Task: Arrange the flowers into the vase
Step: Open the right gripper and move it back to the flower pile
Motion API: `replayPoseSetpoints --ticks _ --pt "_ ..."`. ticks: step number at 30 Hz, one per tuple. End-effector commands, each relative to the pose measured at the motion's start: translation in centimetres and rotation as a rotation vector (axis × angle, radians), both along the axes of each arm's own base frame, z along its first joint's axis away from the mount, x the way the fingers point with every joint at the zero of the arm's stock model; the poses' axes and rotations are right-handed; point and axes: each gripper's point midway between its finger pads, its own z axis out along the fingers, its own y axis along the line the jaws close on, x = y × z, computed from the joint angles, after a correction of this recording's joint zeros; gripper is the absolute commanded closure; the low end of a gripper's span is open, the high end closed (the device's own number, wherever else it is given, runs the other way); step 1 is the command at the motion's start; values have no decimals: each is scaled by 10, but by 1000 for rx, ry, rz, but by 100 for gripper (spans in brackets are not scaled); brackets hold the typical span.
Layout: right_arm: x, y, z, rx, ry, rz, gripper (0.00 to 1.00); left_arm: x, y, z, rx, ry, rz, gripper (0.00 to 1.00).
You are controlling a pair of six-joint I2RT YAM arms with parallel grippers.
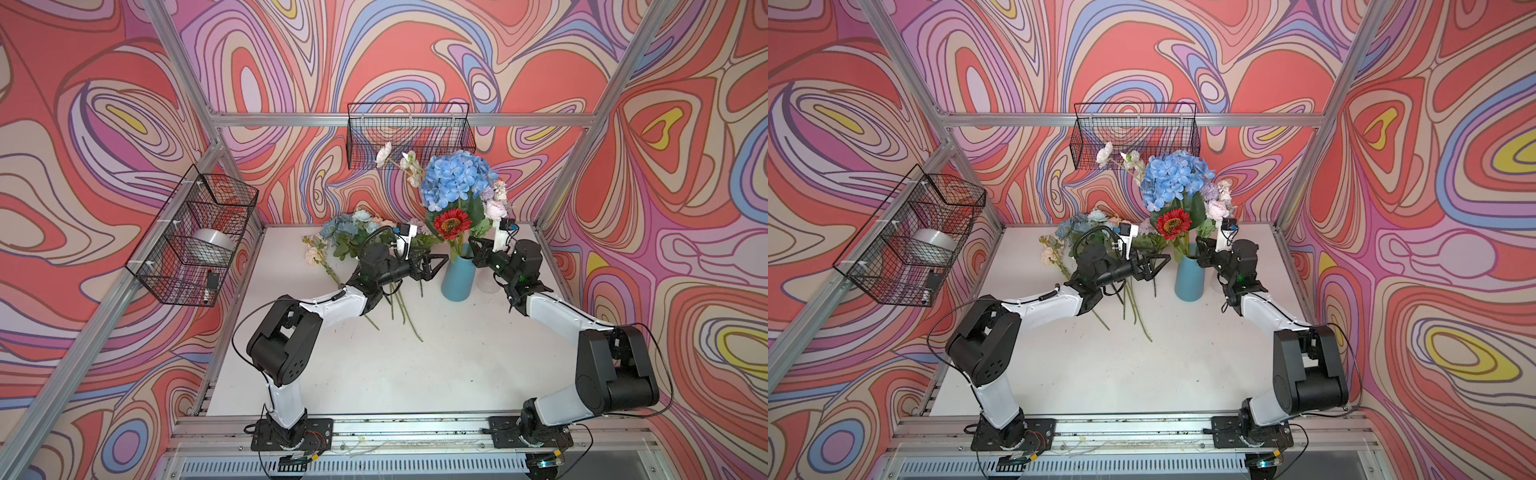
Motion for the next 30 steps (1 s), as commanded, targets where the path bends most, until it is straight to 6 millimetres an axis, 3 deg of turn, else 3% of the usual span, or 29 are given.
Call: replayPoseSetpoints --ticks 1,4,9,15,20,24,30 --pt "-10 -4 -39 -59 127 -25 75 -8 4 15 -14 -35 7 0" --pt "-17 -5 -31 -62 138 -28 64 -9 6 15 -10 -34 19 0" --pt "-34 -8 -28 -60 222 -35 57 -9 12 15 -8 -30 43 0" --pt "-71 -10 -25 -53 312 -28 55 -7 23 12 -24 4 76 0" --pt "-105 -2 -10 -30 333 17 56 1 50 7 -62 57 134 0" --pt "-123 29 -4 -12 328 81 57 9 85 -4 -77 101 210 0" --pt "-137 103 -23 -60 360 201 58 14 160 -37 -67 206 402 0"
